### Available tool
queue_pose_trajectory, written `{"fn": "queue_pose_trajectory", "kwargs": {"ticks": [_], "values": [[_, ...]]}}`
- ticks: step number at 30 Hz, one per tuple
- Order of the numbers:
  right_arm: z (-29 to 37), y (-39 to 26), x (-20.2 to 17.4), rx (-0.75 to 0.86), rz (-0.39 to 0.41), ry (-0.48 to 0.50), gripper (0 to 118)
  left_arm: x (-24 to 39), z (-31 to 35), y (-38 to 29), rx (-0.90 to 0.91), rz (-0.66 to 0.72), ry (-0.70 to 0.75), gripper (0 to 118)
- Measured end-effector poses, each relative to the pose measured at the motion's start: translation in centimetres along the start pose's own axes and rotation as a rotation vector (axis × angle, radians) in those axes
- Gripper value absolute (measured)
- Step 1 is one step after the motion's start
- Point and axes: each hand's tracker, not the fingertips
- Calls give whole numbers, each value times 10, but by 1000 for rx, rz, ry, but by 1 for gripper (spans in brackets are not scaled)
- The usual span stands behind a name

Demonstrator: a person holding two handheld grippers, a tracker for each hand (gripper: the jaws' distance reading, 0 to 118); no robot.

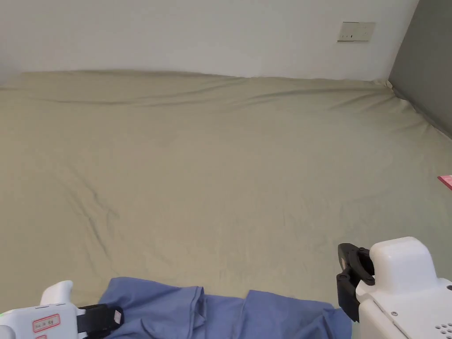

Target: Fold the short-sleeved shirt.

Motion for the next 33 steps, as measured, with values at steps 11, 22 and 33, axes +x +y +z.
{"fn": "queue_pose_trajectory", "kwargs": {"ticks": [11, 22, 33], "values": [[-2, 3, -10, 8, 11, 26, 3, 1, 90, 36, 201, -156, 433, 13], [-5, 4, -17, 16, 6, 55, 3, 94, 91, 49, 168, -224, 294, 13], [0, -4, 2, 10, -20, 24, 3, 153, -63, 6, -104, -290, 217, 13]]}}
